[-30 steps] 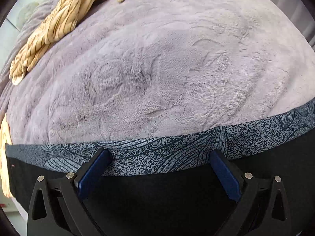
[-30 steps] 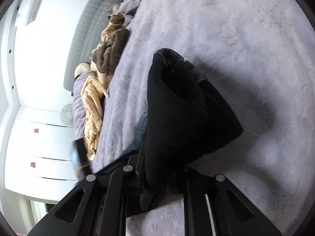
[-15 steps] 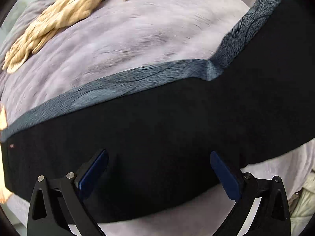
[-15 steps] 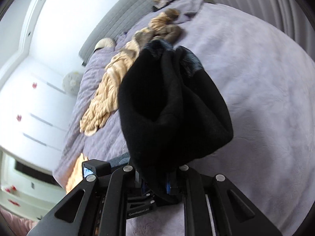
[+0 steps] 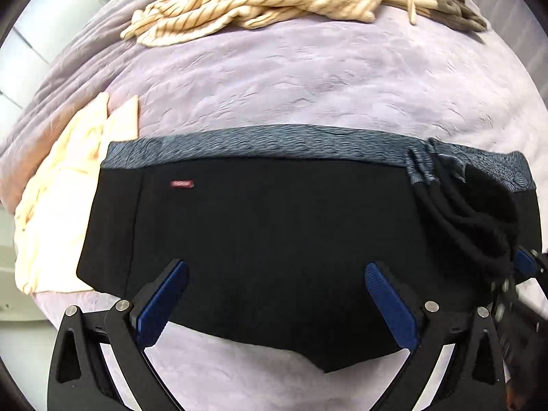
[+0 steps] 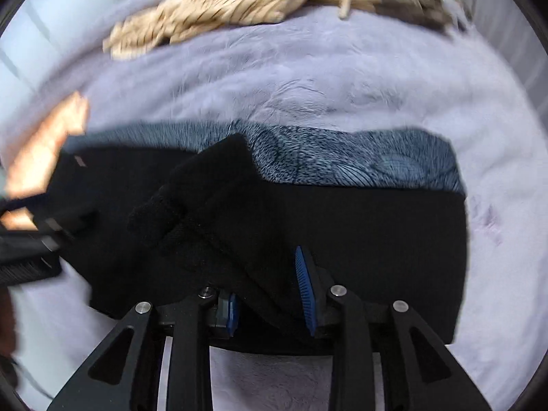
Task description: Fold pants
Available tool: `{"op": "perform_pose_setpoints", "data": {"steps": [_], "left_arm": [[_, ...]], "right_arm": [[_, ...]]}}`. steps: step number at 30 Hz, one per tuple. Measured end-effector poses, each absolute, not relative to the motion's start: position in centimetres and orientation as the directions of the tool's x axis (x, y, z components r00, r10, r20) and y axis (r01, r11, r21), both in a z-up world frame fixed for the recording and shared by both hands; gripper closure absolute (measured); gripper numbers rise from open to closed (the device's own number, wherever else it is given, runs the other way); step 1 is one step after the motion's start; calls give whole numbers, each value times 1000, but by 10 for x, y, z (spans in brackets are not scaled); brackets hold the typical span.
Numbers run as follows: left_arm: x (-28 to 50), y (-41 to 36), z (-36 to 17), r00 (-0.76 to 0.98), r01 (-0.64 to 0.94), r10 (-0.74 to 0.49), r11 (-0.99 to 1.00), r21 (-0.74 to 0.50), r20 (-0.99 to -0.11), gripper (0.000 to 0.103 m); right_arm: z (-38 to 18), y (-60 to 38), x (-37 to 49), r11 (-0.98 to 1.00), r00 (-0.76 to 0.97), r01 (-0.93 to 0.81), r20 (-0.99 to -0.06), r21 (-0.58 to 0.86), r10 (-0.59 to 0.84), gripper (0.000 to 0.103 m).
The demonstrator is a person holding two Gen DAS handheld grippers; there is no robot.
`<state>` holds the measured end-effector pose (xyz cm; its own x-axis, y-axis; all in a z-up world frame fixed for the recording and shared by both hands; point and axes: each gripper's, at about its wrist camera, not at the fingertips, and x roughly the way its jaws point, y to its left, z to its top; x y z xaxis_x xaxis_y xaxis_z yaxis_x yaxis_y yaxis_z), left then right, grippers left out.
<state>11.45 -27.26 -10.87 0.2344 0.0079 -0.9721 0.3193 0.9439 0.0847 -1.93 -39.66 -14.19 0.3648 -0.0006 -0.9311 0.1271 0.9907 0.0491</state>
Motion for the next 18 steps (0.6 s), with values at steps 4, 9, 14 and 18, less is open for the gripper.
{"op": "perform_pose_setpoints", "data": {"steps": [4,9,14,18], "left_arm": [[117,-278,-108,190,326,-78,945,-13,-979,0],[124,-309,-112,58,389,-274,892,-231,-960,0],[112,-354,-113,-16,465,-385,814,-348,-923,10],[115,-373,-141,-127,461,-370,799,-385,-920,29]], "right_arm": [[-110,-364,-22,999,408,-38,-913,-26,-8,53],[-92,-411,-54,934,428,100,-862,344,271,53],[-143,-518,-95,498,533,485,-695,719,482,53],[-172,-546,-103,338,582,522,-617,783,530,53]]}}
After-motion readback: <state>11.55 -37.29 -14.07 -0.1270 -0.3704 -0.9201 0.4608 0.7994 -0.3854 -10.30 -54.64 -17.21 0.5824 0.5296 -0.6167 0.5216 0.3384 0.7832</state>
